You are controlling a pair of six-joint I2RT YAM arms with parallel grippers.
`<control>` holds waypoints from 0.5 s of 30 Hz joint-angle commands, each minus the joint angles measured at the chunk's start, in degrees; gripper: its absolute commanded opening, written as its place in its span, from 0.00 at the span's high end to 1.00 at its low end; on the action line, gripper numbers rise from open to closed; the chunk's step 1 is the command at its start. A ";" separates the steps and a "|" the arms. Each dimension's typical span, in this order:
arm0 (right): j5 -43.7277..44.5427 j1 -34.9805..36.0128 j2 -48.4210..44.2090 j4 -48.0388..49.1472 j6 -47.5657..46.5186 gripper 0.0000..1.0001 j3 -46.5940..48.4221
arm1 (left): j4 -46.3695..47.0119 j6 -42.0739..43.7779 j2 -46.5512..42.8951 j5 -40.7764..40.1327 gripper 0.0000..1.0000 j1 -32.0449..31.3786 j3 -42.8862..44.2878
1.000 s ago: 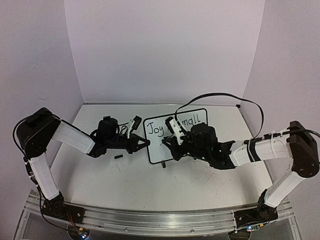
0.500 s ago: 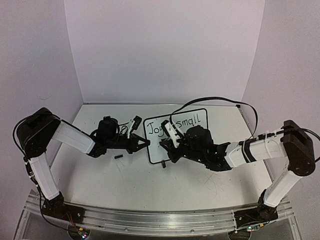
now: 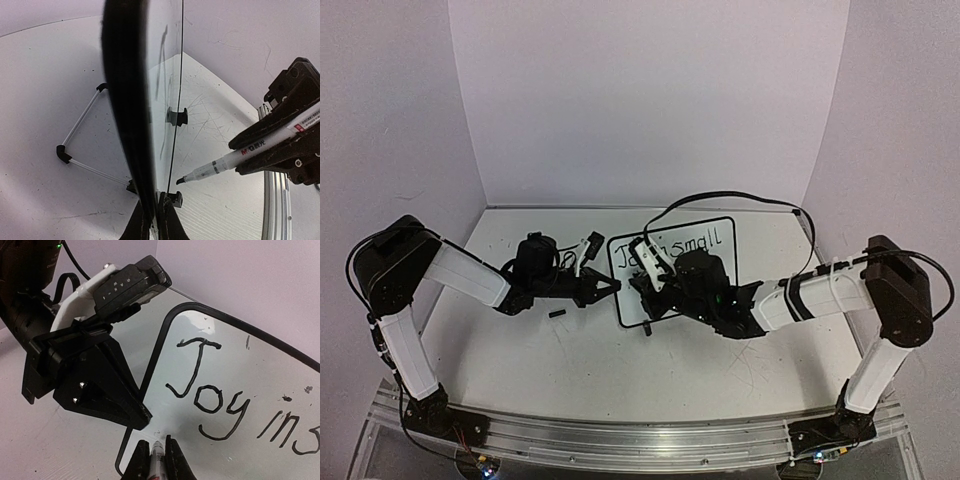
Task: Write a sentence on the whiteboard
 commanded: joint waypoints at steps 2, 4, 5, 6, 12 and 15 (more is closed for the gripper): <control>2.98 0.28 0.64 2.89 -0.85 1.00 1.98 | -3.73 3.89 -0.62 -5.95 1.00 0.38 0.78; 2.58 0.26 0.83 3.07 -0.83 1.00 2.29 | -3.75 3.94 -0.47 -5.89 1.00 0.36 0.94; 2.32 0.27 0.93 3.17 -0.77 1.00 2.43 | -3.75 3.98 -0.42 -5.90 1.00 0.36 1.01; 2.20 0.26 1.02 3.31 -0.71 1.00 2.50 | -3.73 4.01 -0.43 -5.90 1.00 0.35 1.05; 1.75 0.29 2.00 3.80 -0.53 1.00 3.13 | -3.92 4.18 -0.53 -5.94 1.00 0.36 0.75; 1.75 0.26 1.99 4.32 -0.30 1.00 3.15 | -3.97 4.27 -0.61 -6.00 1.00 0.36 0.57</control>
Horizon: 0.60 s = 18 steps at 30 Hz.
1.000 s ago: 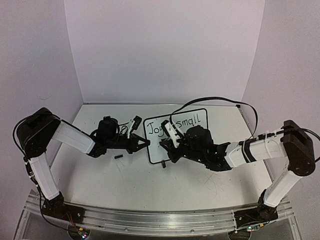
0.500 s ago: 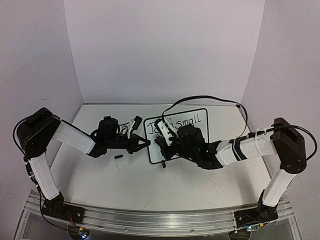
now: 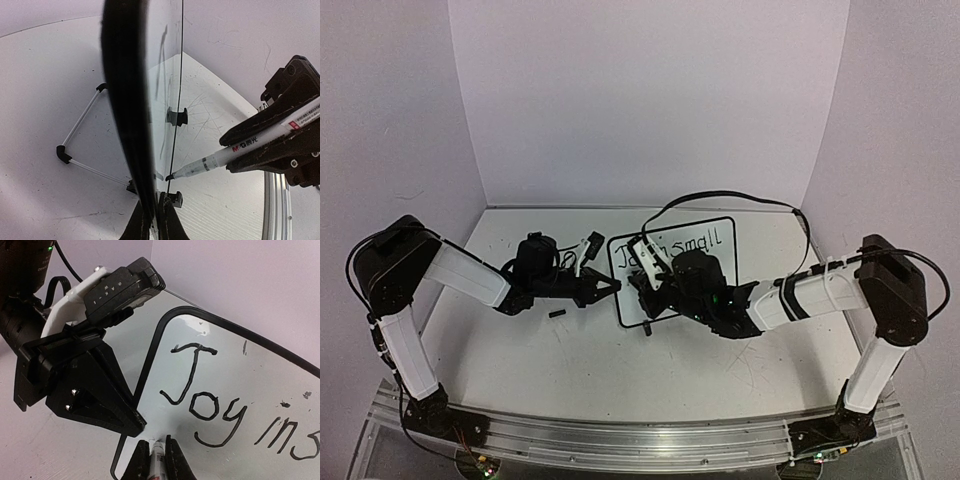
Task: Write a sentence on the whiteboard
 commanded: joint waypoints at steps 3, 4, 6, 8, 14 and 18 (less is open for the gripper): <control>0.95 0.24 0.53 3.49 0.20 1.00 2.41 | -3.97 4.23 -0.58 -6.02 1.00 0.38 0.49; 1.27 0.23 0.63 3.56 0.18 1.00 2.51 | -3.97 4.27 -0.59 -6.02 1.00 0.38 0.51; 1.47 0.24 0.75 3.72 0.06 1.00 2.59 | -4.01 4.31 -0.55 -6.01 1.00 0.38 0.51; 1.40 0.27 0.86 3.98 0.16 1.00 2.58 | -4.08 4.38 -0.53 -6.01 1.00 0.38 0.51; 2.61 0.26 1.63 4.03 0.30 1.00 2.67 | -4.12 4.47 -0.61 -6.14 1.00 0.38 0.34; 2.91 0.24 2.05 4.03 0.64 1.00 2.19 | -4.17 4.59 -0.75 -6.20 1.00 0.38 0.16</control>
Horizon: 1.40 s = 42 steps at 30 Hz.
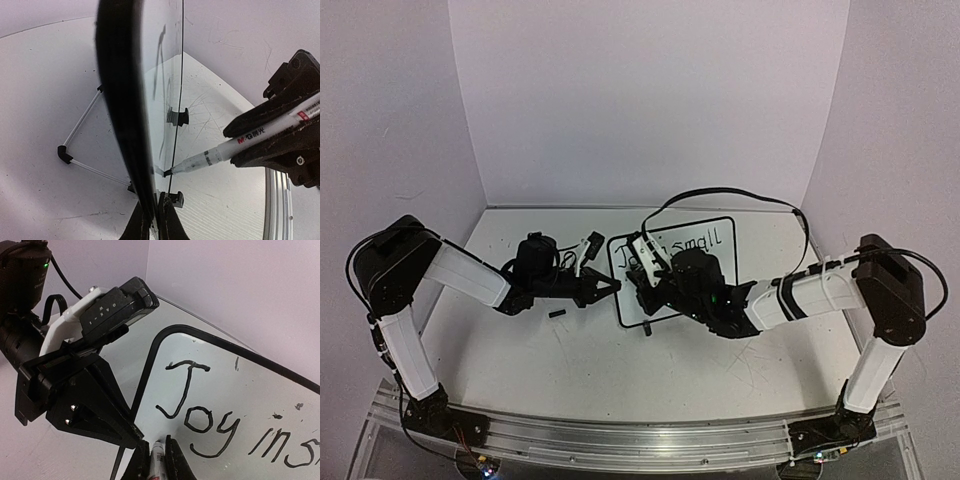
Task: Write a sentence on the whiteboard
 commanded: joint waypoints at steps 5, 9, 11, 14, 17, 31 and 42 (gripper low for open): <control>1.92 0.26 1.30 1.52 1.10 1.00 0.79 | -4.15 4.41 -0.78 -6.00 1.00 0.38 0.27; 1.93 0.29 1.11 1.38 1.84 1.00 -0.21 | -4.22 4.53 -0.78 -6.01 1.00 0.38 0.39; 1.85 0.34 1.00 1.27 2.39 1.00 -0.85 | -4.27 4.50 -0.77 -5.99 1.00 0.38 0.42; 1.88 0.55 1.02 1.27 2.96 1.00 -1.77 | -4.27 4.55 -0.76 -6.01 1.00 0.38 0.51; 1.90 0.77 0.88 1.28 3.56 1.00 -2.62 | -4.35 4.61 -0.85 -5.98 1.00 0.38 0.51; 2.95 1.06 1.74 1.29 5.52 1.00 -4.53 | -4.64 4.74 -0.96 -5.99 1.00 0.38 0.34; 6.81 1.11 -4.75 2.71 4.82 1.00 -6.58 | -4.71 4.92 -0.96 -6.15 1.00 0.38 0.01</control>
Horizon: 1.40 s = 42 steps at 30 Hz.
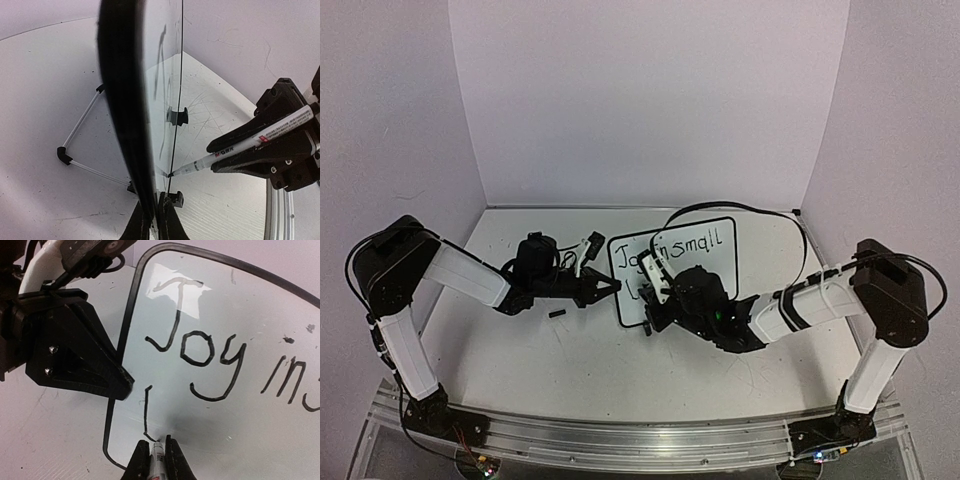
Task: Write a sentence on the whiteboard
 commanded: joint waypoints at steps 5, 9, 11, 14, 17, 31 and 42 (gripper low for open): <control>-3.82 -0.22 -4.60 4.50 -0.26 1.00 -1.06 | -4.44 4.10 -0.75 -6.12 1.00 0.51 0.02; -7.38 -0.19 -0.39 1.32 -1.24 1.00 3.74 | -4.54 4.10 -0.58 -6.05 1.00 0.51 0.19; -7.38 -0.20 0.59 1.55 -1.18 1.00 4.50 | -4.54 4.03 -0.59 -5.99 1.00 0.51 0.29; -6.55 -0.21 0.99 1.82 -1.32 1.00 5.12 | -4.62 4.16 -0.83 -6.07 1.00 0.51 0.17; -5.48 -0.21 1.45 2.06 -1.28 1.00 5.63 | -4.64 4.27 -0.79 -6.06 1.00 0.51 0.10; 2.79 -0.22 3.01 0.99 -0.94 1.00 6.63 | -4.97 4.71 -1.00 -6.24 1.00 0.51 -0.18; -3.65 -0.51 -8.44 5.86 -0.70 1.00 -2.05 | -4.94 4.63 -0.53 -6.07 1.00 0.51 0.04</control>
